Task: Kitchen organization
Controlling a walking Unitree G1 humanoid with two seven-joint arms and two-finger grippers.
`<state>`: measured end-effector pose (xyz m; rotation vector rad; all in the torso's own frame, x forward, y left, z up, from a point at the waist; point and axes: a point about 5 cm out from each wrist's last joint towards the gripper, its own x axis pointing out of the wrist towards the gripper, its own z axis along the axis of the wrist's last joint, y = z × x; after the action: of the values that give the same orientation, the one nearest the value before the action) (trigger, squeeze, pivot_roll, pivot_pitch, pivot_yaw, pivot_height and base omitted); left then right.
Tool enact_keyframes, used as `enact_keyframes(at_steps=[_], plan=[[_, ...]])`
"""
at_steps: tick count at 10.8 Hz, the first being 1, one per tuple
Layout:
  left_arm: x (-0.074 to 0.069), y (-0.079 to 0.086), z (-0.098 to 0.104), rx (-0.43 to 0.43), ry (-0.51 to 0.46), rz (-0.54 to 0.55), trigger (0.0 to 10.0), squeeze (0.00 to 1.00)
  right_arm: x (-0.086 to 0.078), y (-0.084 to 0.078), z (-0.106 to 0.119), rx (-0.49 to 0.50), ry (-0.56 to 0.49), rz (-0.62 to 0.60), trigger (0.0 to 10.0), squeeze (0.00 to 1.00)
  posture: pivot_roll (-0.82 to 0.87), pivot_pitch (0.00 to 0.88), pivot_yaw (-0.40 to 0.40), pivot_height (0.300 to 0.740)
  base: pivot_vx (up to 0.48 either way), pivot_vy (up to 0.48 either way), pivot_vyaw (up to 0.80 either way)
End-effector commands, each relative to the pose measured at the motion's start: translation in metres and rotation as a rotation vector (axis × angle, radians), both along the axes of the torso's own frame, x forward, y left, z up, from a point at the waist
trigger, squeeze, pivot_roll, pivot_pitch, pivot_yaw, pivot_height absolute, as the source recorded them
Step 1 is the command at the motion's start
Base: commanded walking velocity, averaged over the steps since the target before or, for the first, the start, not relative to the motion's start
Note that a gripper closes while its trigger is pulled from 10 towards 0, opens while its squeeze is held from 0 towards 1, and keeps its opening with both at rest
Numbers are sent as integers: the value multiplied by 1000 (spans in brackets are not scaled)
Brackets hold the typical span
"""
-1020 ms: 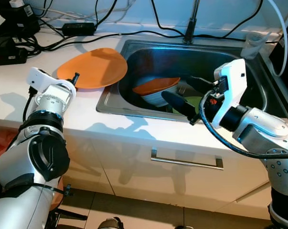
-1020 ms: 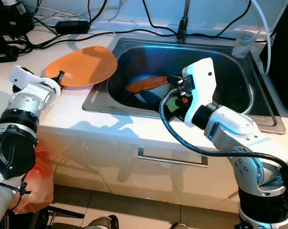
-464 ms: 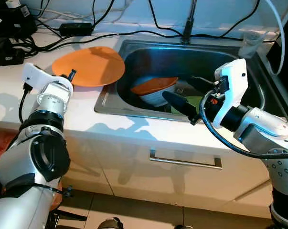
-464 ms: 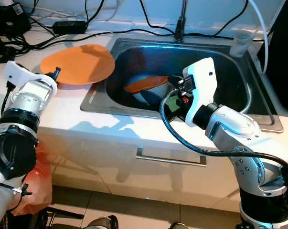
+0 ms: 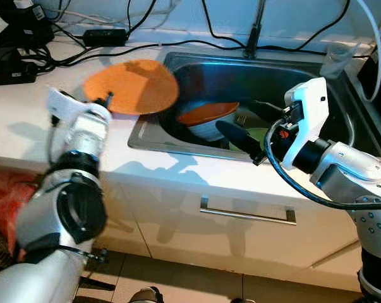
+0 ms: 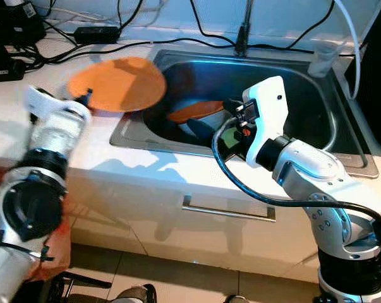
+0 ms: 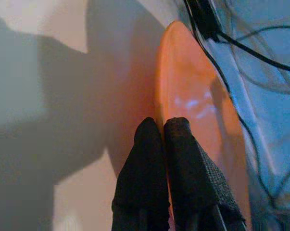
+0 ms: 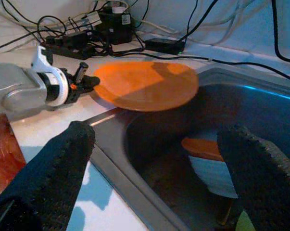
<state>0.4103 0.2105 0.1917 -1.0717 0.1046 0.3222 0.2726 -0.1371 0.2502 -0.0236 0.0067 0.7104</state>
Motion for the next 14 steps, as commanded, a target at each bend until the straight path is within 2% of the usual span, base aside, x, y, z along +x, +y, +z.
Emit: enact_keyframes(at_steps=[1, 5, 8, 9, 12, 14], plan=[[0, -5, -3, -43, -26, -20, 0, 0, 0, -1, 1, -4, -7, 3, 10000, 0, -82, 93, 34, 740, 0, 0, 0], [4, -17, 7, -111, -102, -50, 0, 0, -1, -2, 1, -9, -5, 1, 10000, 0, -88, 96, 31, 740, 0, 0, 0], [2, -21, 0, -154, -90, -44, 0, 0, 0, -2, 0, -8, -3, -1, 10000, 0, -91, 96, 31, 740, 0, 0, 0], [4, -28, 4, -193, -125, -62, 0, 0, -1, -3, 0, -11, -2, -3, 10000, 0, -92, 96, 30, 740, 0, 0, 0], [9, -48, 21, -231, -193, -135, 0, 0, -1, -3, 1, -11, -3, -2, 10000, 0, -93, 96, 30, 740, 0, 0, 0], [8, -60, 19, -243, -195, -174, 0, 0, 0, -3, 0, -10, -3, -2, 10000, 0, -92, 98, 31, 740, 0, 0, 0]])
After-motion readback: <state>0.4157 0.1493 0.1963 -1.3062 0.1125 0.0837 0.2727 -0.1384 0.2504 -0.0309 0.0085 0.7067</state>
